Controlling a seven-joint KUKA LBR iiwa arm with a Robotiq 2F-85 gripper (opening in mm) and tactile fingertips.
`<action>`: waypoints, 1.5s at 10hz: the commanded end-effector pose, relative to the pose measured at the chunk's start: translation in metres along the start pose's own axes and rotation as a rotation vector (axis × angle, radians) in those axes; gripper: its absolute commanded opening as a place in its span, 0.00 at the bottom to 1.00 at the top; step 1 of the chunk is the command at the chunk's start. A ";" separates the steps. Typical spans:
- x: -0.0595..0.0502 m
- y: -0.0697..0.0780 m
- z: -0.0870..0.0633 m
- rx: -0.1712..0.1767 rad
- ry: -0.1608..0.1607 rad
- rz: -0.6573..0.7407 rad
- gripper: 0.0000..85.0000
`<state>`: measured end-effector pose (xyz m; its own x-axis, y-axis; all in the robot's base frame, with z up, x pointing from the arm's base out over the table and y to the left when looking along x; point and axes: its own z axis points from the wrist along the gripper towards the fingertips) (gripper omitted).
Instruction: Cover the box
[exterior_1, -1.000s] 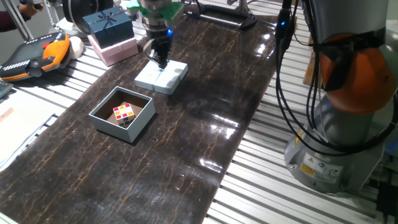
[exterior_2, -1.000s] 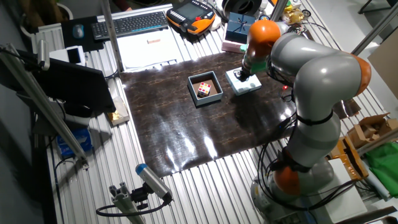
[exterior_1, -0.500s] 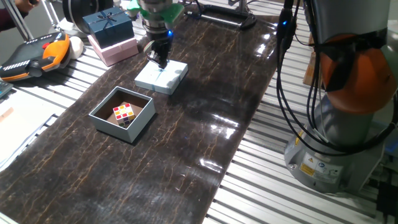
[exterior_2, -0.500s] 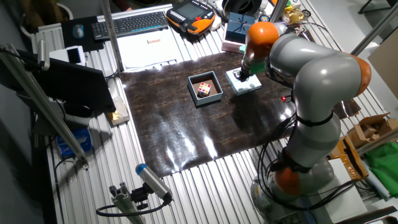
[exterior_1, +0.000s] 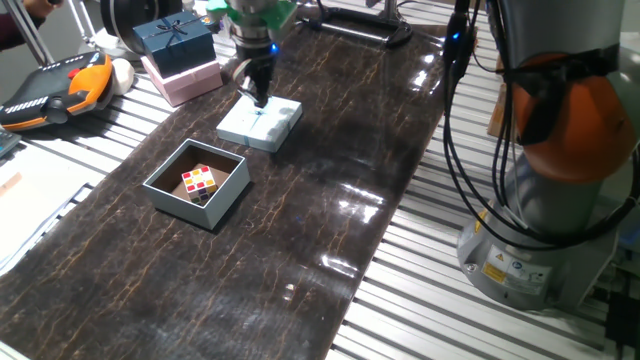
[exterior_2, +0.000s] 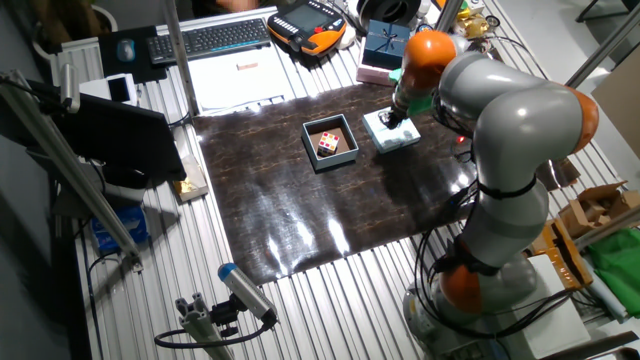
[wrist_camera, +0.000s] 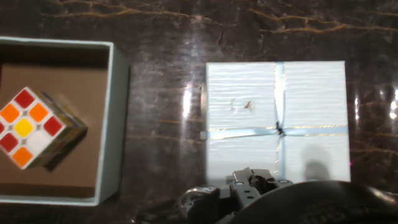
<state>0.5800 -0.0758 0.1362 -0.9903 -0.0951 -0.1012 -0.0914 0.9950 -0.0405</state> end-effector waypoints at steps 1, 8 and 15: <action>-0.003 -0.003 0.001 -0.001 0.000 0.000 0.01; -0.013 -0.024 0.023 -0.013 0.006 0.011 0.01; -0.019 -0.042 0.054 -0.011 -0.015 -0.013 0.27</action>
<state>0.6090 -0.1178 0.0855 -0.9870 -0.1099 -0.1170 -0.1070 0.9938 -0.0308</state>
